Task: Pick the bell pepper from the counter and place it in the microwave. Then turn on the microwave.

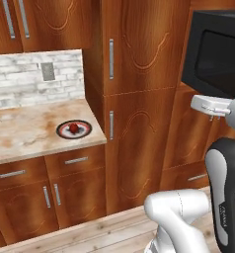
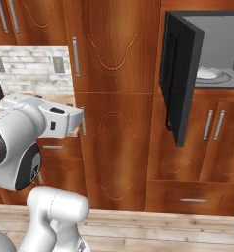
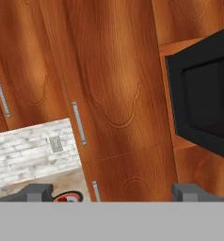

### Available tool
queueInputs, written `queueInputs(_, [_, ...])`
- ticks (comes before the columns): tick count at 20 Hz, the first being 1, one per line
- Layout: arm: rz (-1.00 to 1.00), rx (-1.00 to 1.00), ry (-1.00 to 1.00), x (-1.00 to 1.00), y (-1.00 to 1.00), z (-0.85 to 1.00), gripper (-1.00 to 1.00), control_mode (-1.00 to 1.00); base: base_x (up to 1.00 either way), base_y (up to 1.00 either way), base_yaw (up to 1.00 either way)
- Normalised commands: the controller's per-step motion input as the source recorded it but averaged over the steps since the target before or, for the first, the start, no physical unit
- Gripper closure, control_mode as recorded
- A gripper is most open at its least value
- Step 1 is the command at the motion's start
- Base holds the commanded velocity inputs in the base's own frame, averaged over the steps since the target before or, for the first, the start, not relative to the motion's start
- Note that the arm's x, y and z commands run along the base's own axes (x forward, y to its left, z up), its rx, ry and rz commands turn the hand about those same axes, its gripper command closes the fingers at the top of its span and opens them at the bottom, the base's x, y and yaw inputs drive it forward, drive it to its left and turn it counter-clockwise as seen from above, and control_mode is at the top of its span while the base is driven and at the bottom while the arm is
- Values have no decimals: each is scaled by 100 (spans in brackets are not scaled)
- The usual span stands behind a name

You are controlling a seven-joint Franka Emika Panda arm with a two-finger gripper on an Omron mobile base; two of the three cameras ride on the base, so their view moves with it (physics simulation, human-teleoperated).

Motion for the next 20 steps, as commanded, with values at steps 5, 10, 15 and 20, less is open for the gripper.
queueInputs(5, [0, 0, 0, 0, 0, 0, -100, 100, 15, 54, 0])
queueInputs(10, [0, 0, 0, 0, 0, 0, -100, 100, 11, 51, 0])
queueInputs(15, [0, 0, 0, 0, 0, 0, -100, 100, 16, 50, 0])
queueInputs(20, [0, 0, 0, 0, 0, 0, -100, 100, 34, 44, 0])
